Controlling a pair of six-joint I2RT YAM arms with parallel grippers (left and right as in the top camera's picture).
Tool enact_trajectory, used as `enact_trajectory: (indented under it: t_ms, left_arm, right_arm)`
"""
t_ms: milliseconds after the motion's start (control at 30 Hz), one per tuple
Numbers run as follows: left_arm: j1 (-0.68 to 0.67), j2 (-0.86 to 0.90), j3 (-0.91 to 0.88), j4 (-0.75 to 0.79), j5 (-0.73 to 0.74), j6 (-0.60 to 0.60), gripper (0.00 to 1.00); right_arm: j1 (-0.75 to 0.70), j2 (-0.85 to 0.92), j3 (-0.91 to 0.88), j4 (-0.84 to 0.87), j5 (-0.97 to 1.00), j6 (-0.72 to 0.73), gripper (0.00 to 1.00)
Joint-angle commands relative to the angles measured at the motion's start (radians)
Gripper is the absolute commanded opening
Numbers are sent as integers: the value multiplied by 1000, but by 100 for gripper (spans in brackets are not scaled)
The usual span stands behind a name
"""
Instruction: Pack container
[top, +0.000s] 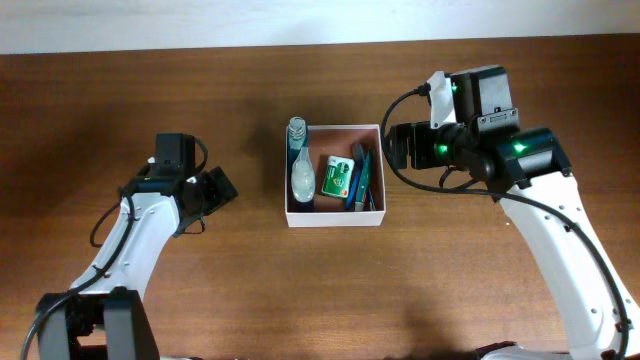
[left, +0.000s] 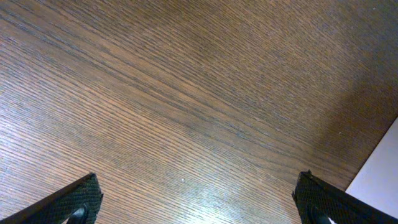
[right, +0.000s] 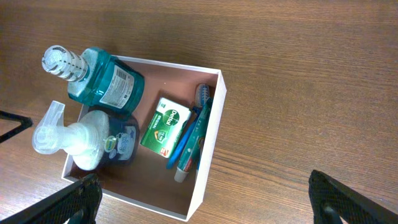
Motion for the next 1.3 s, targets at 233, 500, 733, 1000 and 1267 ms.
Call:
enact_trajectory:
  t_ms: [233, 500, 733, 1000, 1267]
  left_arm:
    - [2, 3, -3, -1, -6, 5, 100]
    - [2, 3, -3, 0, -6, 5, 100]
    - [2, 3, -3, -1, -6, 5, 100]
    - [2, 3, -3, -1, -6, 5, 100]
    - [2, 3, -3, -1, -6, 5, 100]
  right_arm:
    - [-6, -7, 15, 0, 9, 2, 99]
    - [-6, -16, 15, 11, 44, 2, 99]
    - [-6, -186, -8, 39, 51, -46, 99]
    - [-6, -573, -259, 153, 137, -127, 99]
    - [-6, -1160, -838, 443, 192, -126, 99]
